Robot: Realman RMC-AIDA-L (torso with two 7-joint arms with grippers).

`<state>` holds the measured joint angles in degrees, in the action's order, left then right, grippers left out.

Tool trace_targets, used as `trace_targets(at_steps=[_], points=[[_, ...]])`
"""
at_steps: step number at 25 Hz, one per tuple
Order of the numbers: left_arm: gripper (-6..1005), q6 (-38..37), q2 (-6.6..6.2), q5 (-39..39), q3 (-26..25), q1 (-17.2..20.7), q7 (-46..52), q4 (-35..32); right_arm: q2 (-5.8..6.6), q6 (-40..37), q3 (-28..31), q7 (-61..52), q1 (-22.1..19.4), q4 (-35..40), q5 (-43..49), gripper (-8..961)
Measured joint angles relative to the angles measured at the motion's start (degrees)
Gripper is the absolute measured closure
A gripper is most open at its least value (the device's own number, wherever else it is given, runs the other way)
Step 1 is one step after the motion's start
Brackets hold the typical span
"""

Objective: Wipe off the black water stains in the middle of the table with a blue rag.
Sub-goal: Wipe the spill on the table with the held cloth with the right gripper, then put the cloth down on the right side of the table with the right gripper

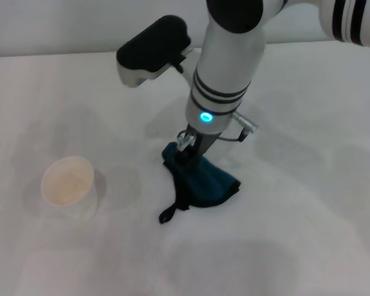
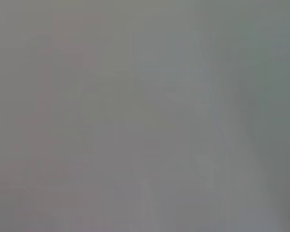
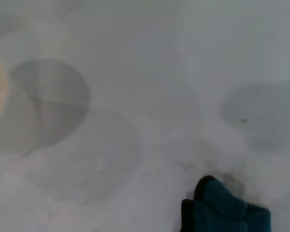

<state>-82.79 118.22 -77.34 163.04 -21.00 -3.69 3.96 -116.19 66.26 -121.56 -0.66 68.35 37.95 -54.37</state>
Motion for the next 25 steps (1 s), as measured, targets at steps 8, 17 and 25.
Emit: trace_targets(at_steps=[8, 17, 25], points=[[152, 0.0, -0.19, -0.01, 0.0, 0.0, 0.0, -0.01, 0.3, 1.33, 5.32, -0.12, -0.58, -4.12, 5.81, 768], [152, 0.07, -0.58, -0.07, 0.0, 0.09, 0.0, -0.13, 0.78, 8.14, 22.07, 0.21, -6.84, 1.25, 21.96, 757], [152, 0.64, -0.93, -0.09, 0.0, -0.08, 0.0, -0.59, 1.11, 15.52, 38.02, 3.67, -15.09, 9.67, 35.2, 748]])
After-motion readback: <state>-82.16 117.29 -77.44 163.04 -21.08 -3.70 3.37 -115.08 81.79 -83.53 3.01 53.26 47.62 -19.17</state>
